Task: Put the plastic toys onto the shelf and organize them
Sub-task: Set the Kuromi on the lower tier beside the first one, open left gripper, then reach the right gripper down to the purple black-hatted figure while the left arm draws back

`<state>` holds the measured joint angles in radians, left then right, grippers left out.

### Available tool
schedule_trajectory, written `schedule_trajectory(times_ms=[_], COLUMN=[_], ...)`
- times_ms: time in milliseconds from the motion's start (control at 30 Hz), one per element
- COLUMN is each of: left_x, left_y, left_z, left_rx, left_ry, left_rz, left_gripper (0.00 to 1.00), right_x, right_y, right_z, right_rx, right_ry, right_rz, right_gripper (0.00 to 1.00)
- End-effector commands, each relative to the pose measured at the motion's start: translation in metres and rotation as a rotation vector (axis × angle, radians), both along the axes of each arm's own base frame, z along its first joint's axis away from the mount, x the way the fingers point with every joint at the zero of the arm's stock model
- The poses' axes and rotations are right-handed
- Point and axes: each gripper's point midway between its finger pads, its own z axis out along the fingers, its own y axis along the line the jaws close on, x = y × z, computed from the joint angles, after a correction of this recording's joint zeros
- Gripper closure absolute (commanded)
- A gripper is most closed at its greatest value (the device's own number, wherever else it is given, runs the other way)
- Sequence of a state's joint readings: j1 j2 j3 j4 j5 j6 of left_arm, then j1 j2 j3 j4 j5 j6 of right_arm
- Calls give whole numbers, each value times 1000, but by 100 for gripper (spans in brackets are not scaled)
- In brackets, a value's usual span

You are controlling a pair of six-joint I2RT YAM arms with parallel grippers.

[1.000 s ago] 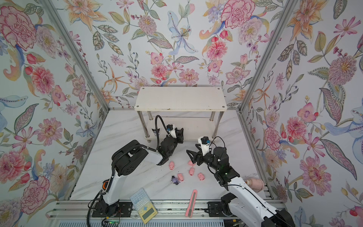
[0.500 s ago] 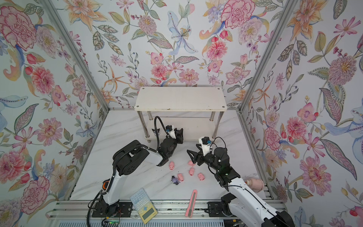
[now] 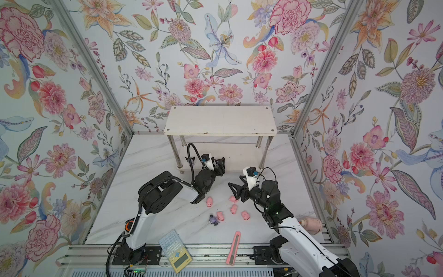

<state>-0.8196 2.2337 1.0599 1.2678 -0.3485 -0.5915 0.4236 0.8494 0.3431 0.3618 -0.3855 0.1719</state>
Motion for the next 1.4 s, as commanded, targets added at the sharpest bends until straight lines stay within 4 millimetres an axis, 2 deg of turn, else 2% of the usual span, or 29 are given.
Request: schedule_trajectory(times_ms=[0, 100, 200, 233, 267, 300, 367, 500, 700, 767, 867, 900, 933, 967, 1033, 1067, 1100, 1167, 1233, 1267, 1367], left_x=[-8, -13, -21, -23, -27, -30, -38, -56, -92, -110, -129, -134, -139, -144, -152, -156, -159, -164, -168, -169, -173], left_y=[2, 5, 7, 8, 10, 11, 15, 30, 50, 61, 86, 95, 106, 118, 138, 149, 158, 183, 202, 211, 232], left_z=[3, 16, 39, 49, 60, 69, 91, 121, 126, 131, 127, 127, 128, 125, 125, 124, 122, 126, 132, 133, 130], left_rx=[-9, -30, -52, -60, -67, -69, -78, -90, -49, -39, -21, -21, -25, -19, -10, -5, 1, -10, -14, -8, 19], left_ry=[3, -15, -44, -56, -69, -80, -106, -127, -67, -65, -46, -41, -40, -30, -23, -19, -14, -18, -28, -25, -8], left_rz=[1, -2, -21, -25, -33, -39, -52, -63, -114, -121, -97, -84, -65, -44, -3, 21, 47, 130, 195, 228, 310], left_gripper=[31, 28, 22, 17, 7, 1, 1, 1, 1, 2, 8, 11, 14, 18, 26, 32, 37, 48, 53, 54, 55], right_x=[-3, -3, -3, -3, -3, -3, -3, -5, -18, -27, -38, -38, -37, -34, -26, -21, -16, -7, -4, -4, -13], right_y=[-1, -1, -2, -2, -2, -3, -5, -9, -8, -1, 12, 14, 17, 20, 26, 29, 32, 39, 49, 54, 64], right_z=[2, 4, 6, 6, 7, 8, 8, 4, -26, -41, -55, -59, -60, -59, -55, -52, -51, -45, -44, -46, -58], right_rx=[17, 19, 19, 17, 18, 16, 12, -1, -83, -150, -246, -267, -281, -287, -292, -288, -283, -246, -222, -225, -282], right_ry=[-9, -13, -11, -11, -7, -2, 13, 54, 194, 227, 242, 253, 265, 271, 277, 273, 277, 283, 303, 319, 367], right_rz=[3, 3, 3, 2, 1, -3, -16, -50, -94, -87, -66, -60, -51, -48, -46, -47, -51, -45, -14, 1, 52], right_gripper=[23, 22, 22, 22, 22, 22, 22, 22, 22, 23, 24, 27, 35, 49, 88, 98, 100, 100, 100, 96, 60])
